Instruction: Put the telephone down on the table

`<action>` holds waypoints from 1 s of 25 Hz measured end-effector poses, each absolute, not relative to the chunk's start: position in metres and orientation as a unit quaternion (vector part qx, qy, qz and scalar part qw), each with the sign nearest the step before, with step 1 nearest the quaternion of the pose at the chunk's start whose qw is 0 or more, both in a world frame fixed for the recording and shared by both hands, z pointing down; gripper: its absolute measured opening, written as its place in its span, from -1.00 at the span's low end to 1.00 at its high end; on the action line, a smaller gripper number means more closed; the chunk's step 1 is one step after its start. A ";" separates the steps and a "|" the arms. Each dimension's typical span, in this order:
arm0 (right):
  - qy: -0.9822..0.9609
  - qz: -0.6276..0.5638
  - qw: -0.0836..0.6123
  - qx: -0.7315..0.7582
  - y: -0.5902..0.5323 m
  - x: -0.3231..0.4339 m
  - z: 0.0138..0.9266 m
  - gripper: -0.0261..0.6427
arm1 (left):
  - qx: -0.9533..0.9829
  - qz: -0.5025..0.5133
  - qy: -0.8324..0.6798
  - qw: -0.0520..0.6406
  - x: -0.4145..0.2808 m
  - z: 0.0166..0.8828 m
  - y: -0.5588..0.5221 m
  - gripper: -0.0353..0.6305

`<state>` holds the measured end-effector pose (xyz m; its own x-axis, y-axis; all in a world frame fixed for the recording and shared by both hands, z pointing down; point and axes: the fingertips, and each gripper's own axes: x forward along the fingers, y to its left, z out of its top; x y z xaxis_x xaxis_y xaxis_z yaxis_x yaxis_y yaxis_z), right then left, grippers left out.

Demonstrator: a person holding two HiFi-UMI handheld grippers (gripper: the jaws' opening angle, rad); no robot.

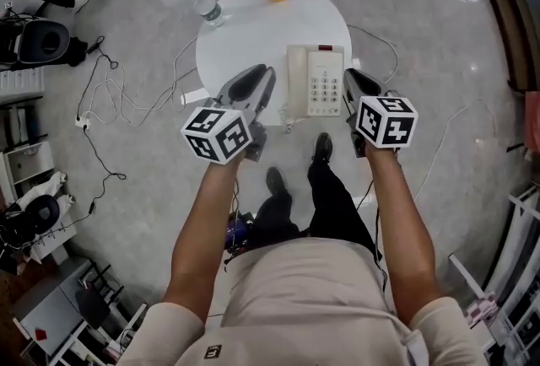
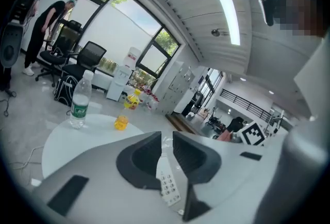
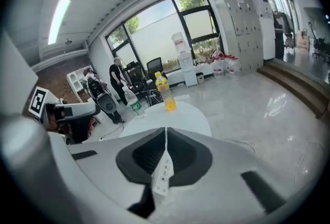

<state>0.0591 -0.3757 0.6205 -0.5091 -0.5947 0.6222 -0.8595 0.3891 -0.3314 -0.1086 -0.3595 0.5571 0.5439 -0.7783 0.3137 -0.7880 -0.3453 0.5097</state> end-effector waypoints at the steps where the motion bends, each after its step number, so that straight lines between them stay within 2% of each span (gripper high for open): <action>1: -0.817 0.307 0.193 0.448 -0.374 0.057 0.602 -0.94 | 0.825 0.009 -0.477 0.303 -0.110 0.544 -0.355 -0.72; 6: -0.864 0.238 0.136 0.422 -0.362 0.040 0.512 -0.94 | 0.850 0.028 -0.464 0.248 -0.112 0.487 -0.333 -0.78; 13: -0.906 0.151 0.094 0.384 -0.319 0.019 0.400 -0.94 | 0.879 0.041 -0.444 0.170 -0.112 0.403 -0.289 -0.80; 25: -0.940 0.049 0.079 0.329 -0.226 -0.016 0.269 -0.95 | 0.898 0.047 -0.434 0.056 -0.127 0.288 -0.211 -0.81</action>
